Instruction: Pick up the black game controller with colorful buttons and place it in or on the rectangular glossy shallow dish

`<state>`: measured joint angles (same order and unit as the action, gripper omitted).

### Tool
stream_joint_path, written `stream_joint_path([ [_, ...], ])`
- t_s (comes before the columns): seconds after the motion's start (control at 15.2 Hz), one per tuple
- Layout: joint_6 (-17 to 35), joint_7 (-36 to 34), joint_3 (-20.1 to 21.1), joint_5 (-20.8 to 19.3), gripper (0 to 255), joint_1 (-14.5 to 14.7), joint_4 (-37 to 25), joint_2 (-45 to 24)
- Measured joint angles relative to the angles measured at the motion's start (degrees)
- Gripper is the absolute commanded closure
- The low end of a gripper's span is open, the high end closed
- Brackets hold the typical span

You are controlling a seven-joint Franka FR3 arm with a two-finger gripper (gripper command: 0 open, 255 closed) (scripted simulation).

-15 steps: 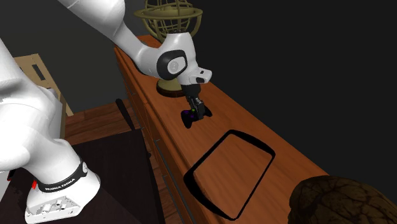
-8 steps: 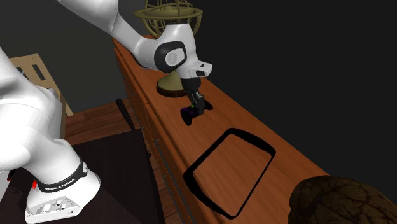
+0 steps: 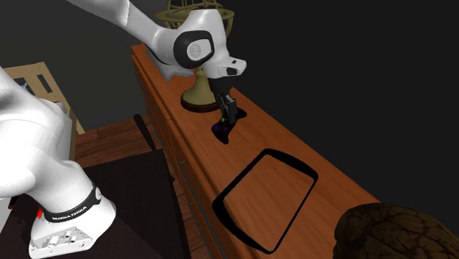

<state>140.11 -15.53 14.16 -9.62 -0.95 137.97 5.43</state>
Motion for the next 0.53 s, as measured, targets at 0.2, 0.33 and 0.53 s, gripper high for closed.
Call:
stream_joint_path([
  [0.2,-2.41,1.01,-0.13,1.04,255,0.16,-0.87,1.66],
  [0.33,-4.08,1.58,-0.21,1.63,255,0.26,-1.62,2.64],
  [0.53,-6.31,2.27,-0.32,2.35,255,0.42,-2.62,3.95],
])
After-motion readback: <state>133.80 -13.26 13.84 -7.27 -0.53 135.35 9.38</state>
